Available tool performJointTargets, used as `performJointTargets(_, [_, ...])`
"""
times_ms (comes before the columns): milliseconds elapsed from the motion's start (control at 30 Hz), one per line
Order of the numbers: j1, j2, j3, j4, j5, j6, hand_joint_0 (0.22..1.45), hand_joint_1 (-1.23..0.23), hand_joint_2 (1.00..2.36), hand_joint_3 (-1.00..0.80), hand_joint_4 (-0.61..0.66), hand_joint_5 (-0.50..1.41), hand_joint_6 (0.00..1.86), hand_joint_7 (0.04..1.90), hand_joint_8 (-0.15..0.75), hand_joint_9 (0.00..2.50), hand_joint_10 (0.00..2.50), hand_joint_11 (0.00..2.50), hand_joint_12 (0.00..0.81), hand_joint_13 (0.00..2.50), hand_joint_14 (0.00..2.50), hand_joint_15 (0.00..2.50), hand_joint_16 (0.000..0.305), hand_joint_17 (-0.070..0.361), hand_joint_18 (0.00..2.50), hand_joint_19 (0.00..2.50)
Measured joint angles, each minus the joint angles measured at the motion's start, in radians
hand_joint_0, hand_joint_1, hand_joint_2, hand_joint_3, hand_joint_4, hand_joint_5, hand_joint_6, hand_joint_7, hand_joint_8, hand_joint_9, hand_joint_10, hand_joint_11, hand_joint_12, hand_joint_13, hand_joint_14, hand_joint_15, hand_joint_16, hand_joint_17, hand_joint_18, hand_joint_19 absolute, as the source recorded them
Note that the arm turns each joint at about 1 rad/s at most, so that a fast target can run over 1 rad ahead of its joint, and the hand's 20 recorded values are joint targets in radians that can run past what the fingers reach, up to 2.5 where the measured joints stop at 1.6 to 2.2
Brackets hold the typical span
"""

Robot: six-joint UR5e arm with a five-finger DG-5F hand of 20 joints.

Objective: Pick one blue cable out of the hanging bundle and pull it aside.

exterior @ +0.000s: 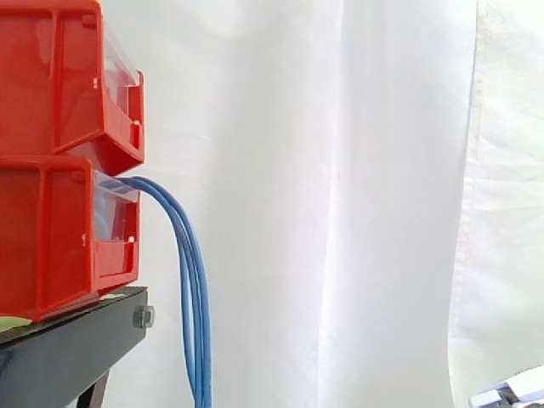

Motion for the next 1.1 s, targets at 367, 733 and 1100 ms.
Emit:
performJointTargets(367, [0.0,0.0,0.0,0.0,0.0,0.0,0.5,-0.68,1.0,-0.5,-0.01,-0.11,0.91,1.05,0.288,1.19,0.02,0.56,0.292,0.84,0.02,0.7,0.029,0.064,0.54,0.66])
performJointTargets(733, [0.0,0.0,0.0,0.0,0.0,0.0,0.48,-0.64,1.0,-0.5,-0.01,-0.11,0.9,1.06,0.293,1.2,0.02,0.56,0.293,0.85,0.02,0.7,0.029,0.066,0.54,0.67])
performJointTargets(1100, [0.0,0.0,0.0,0.0,0.0,0.0,0.44,-0.63,1.0,-0.5,-0.02,-0.11,0.9,1.05,0.305,1.21,0.02,0.55,0.306,0.86,0.02,0.69,0.032,0.071,0.54,0.67])
